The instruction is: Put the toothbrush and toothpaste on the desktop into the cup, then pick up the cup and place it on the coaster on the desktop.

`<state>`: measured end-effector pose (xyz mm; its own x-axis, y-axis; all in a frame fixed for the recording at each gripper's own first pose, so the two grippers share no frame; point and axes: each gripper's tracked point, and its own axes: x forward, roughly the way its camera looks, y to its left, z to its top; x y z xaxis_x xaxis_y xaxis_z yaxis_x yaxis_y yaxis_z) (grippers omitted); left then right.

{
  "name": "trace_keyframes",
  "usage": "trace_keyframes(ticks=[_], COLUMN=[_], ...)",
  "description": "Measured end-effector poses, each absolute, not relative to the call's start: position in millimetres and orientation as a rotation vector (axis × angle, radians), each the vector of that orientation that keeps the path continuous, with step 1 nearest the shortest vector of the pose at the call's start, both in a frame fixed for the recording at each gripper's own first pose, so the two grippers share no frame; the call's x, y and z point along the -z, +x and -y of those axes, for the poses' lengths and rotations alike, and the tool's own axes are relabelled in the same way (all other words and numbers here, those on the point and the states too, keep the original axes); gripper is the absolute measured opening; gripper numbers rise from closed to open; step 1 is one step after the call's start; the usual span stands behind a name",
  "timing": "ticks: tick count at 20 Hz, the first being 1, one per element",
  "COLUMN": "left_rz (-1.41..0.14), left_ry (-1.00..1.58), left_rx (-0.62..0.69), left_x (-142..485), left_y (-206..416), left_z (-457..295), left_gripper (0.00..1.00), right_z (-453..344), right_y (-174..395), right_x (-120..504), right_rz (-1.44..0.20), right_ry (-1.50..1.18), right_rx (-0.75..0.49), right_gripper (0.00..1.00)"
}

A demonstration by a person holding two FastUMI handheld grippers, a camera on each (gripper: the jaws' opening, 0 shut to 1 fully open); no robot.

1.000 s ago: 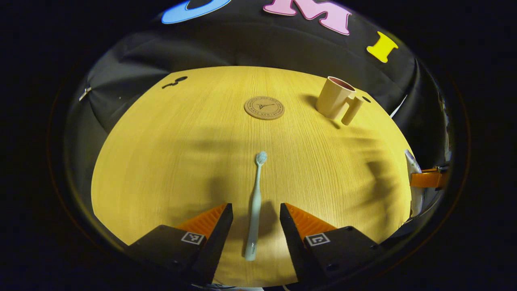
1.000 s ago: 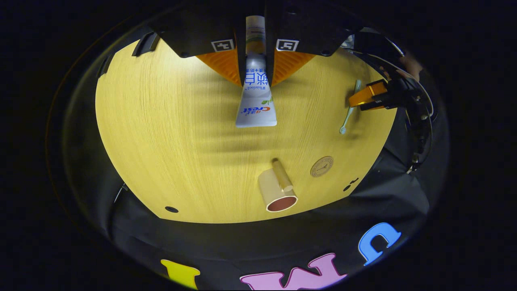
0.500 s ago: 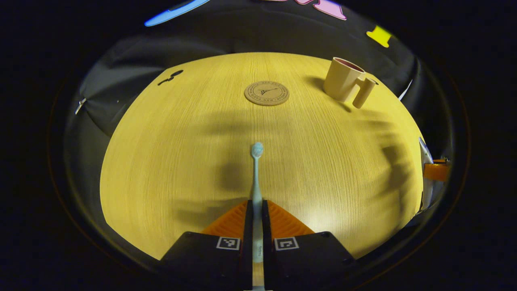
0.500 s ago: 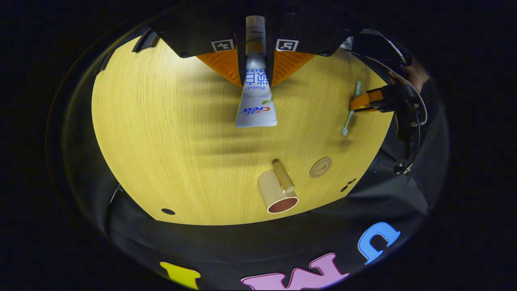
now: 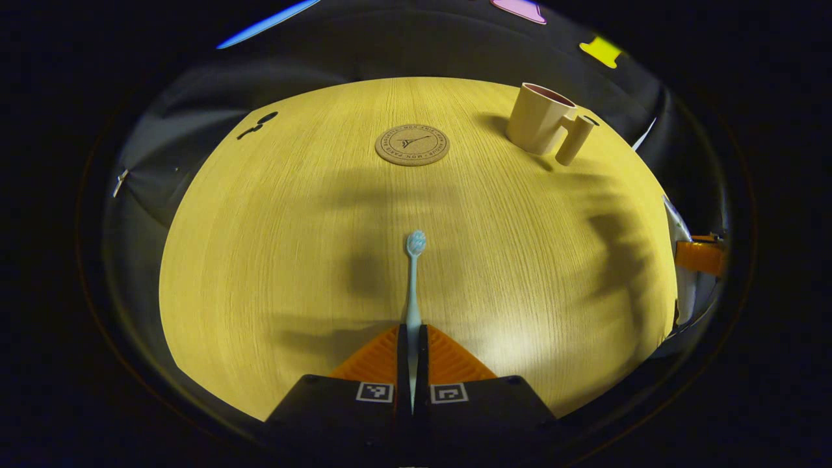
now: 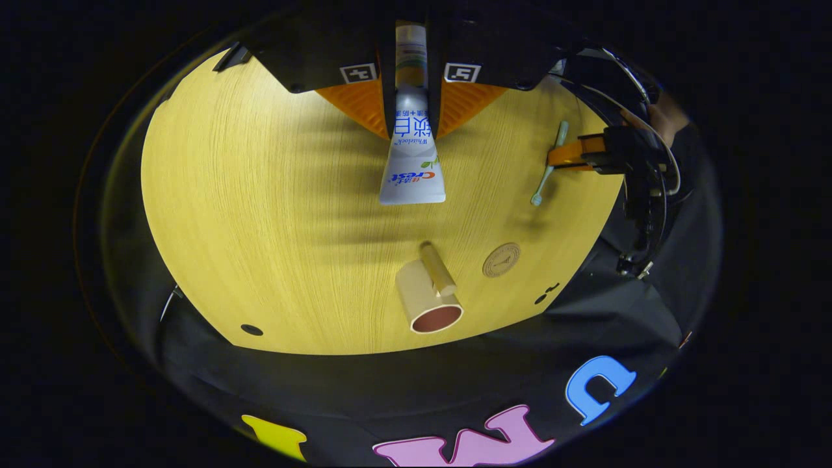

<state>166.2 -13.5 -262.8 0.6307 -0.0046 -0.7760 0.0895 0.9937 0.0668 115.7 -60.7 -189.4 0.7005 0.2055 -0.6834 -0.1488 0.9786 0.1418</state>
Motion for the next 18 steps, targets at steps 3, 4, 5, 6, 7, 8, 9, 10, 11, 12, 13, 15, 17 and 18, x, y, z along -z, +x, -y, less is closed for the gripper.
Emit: trace_keyframes(ticks=[3, 4, 5, 6, 7, 8, 9, 10, 11, 12, 13, 15, 17, 18], left_rz=[-0.865, -0.851, -0.836, -0.826, -0.813, -0.79, -0.77, -0.752, -0.736, -0.715, -0.693, -0.655, -0.624, -0.612], left_ry=[0.083, 0.081, 0.08, 0.08, 0.079, 0.076, 0.069, 0.063, 0.058, 0.055, 0.051, 0.035, 0.009, -0.008], left_rx=[0.05, 0.058, 0.068, 0.072, 0.075, 0.084, 0.095, 0.105, 0.11, 0.113, 0.117, 0.122, 0.119, 0.114], left_x=[259.8, 256.2, 251.4, 247.4, 241.4, 232.9, 225.1, 216.7, 210.4, 201.1, 192.4, 177.0, 164.6, 160.6], left_y=[163.5, 162.0, 160.3, 158.8, 156.3, 155.8, 154.4, 154.2, 154.6, 154.4, 154.7, 154.9, 155.9, 157.1], left_z=[15.9, 18.5, 21.5, 23.3, 25.9, 29.8, 34.9, 39.4, 42.5, 45.4, 48.9, 53.1, 55.6, 55.2], left_gripper=[0.07, 0.07, 0.07, 0.07, 0.07, 0.07, 0.07, 0.07, 0.07, 0.07, 0.07, 0.07, 0.07, 0.07], right_z=[55.7, 55.6, 55.1, 53.0, 50.7, 49.1, 46.2, 43.0, 39.6, 35.8, 30.8, 19.6, 6.6, 2.0], right_y=[141.3, 147.8, 155.4, 165.1, 173.5, 180.0, 187.5, 195.0, 205.0, 212.2, 221.9, 237.9, 258.8, 269.1], right_x=[162.7, 152.5, 141.9, 131.0, 118.8, 108.0, 97.4, 87.7, 78.4, 69.0, 59.9, 39.5, 25.3, 21.2], right_rz=[-0.713, -0.689, -0.662, -0.627, -0.595, -0.568, -0.543, -0.518, -0.491, -0.462, -0.435, -0.374, -0.327, -0.312], right_ry=[0.063, 0.057, 0.052, 0.052, 0.049, 0.044, 0.037, 0.029, 0.023, 0.018, 0.018, 0.045, 0.061, 0.06], right_rx=[-0.204, -0.207, -0.21, -0.21, -0.216, -0.221, -0.229, -0.235, -0.24, -0.248, -0.256, -0.272, -0.278, -0.278], right_gripper=[0.23, 0.23, 0.23, 0.23, 0.23, 0.22, 0.22, 0.22, 0.22, 0.22, 0.22, 0.23, 0.22, 0.23])
